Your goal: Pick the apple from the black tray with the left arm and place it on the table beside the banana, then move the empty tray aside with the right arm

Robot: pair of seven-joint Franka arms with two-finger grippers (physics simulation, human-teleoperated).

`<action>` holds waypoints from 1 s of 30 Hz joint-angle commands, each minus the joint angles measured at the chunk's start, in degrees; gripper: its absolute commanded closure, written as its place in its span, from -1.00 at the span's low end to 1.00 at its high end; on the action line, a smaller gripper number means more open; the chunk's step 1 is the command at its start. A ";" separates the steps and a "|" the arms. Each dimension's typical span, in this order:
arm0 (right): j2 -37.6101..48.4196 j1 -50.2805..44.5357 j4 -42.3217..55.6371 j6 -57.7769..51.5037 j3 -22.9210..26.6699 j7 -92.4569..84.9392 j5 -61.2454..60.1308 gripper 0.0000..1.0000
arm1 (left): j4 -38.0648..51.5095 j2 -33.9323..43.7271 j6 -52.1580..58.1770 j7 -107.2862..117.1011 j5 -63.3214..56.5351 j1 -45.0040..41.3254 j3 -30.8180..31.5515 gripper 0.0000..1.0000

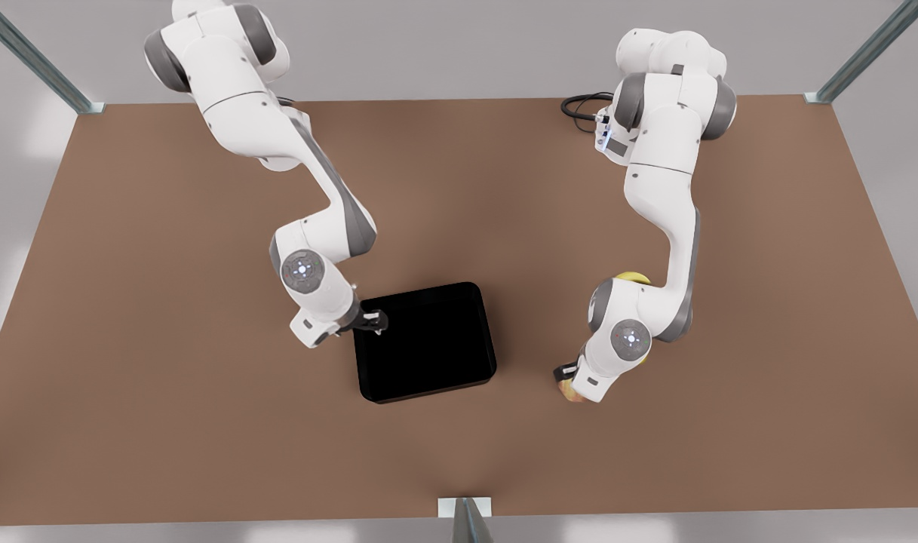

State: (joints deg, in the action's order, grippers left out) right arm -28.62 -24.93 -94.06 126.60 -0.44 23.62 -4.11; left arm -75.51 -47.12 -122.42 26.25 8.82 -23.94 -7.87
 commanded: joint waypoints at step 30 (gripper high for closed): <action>-8.74 1.02 -4.56 17.90 -0.08 5.92 -3.28 0.05 | -7.46 29.72 19.85 -31.43 -4.34 20.07 4.45 -1.00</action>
State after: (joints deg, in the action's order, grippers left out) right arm -37.44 -23.84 -98.64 144.25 -0.54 29.85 -6.86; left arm -82.95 -17.46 -102.25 1.25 4.96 -3.87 -3.43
